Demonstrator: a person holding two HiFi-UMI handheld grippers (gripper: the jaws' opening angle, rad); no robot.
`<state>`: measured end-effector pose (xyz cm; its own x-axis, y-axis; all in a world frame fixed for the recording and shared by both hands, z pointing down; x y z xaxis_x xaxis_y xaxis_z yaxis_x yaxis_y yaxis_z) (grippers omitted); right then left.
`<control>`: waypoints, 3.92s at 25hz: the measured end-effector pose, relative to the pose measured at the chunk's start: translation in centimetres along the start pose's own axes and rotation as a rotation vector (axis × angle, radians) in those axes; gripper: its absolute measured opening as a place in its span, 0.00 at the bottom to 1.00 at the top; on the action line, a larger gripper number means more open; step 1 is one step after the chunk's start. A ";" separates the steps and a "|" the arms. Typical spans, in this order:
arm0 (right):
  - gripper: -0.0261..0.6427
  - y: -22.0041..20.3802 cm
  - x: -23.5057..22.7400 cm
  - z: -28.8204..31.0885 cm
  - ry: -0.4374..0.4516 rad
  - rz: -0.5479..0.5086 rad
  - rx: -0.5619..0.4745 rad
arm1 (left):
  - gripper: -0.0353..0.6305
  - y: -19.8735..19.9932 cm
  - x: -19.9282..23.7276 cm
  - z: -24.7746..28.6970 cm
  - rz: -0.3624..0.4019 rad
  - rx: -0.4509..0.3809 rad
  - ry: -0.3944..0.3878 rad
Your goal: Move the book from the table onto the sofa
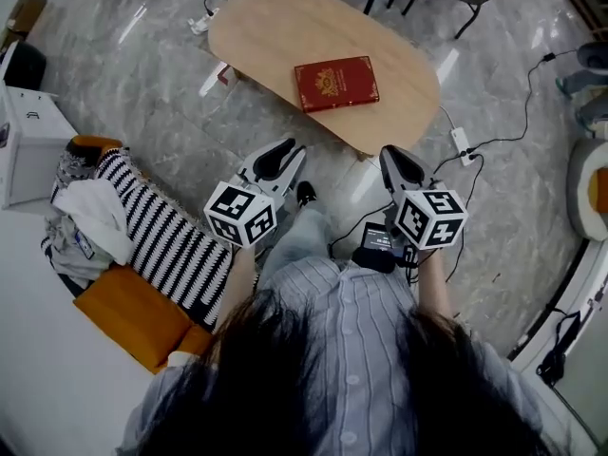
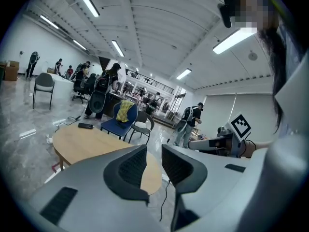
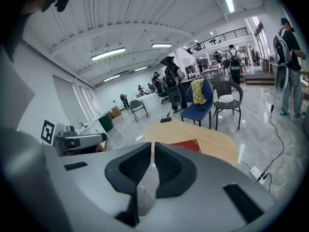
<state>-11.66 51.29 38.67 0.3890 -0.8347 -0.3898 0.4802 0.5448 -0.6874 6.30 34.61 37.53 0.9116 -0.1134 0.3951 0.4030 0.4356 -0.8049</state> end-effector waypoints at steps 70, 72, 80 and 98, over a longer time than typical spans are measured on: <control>0.29 -4.9 -30.5 39.3 0.155 0.223 0.569 | 0.43 -18.4 29.2 31.5 -0.738 0.542 0.159; 0.27 -4.4 -30.6 39.2 0.151 0.214 0.593 | 0.41 -18.0 28.7 31.4 -0.741 0.548 0.161; 0.26 0.8 -27.4 37.6 0.244 0.063 0.592 | 0.39 -14.6 25.6 26.8 -0.780 0.448 0.209; 0.26 12.9 -11.0 32.0 0.440 -0.292 0.533 | 0.38 -5.5 18.6 9.6 -0.723 0.127 0.430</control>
<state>15.41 70.08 53.69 -0.1086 -0.8454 -0.5230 0.8749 0.1684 -0.4540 20.27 38.67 53.61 0.3948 -0.7205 0.5701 0.9096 0.2190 -0.3531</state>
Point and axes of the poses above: the fingertips, and each gripper's own axes: z forward along the fingers, x to its left, y out of its top, the point moved 7 cm from there along -z, backward along the fingers, and after that the axes turned 8 degrees about x, right-handed, at the moved point
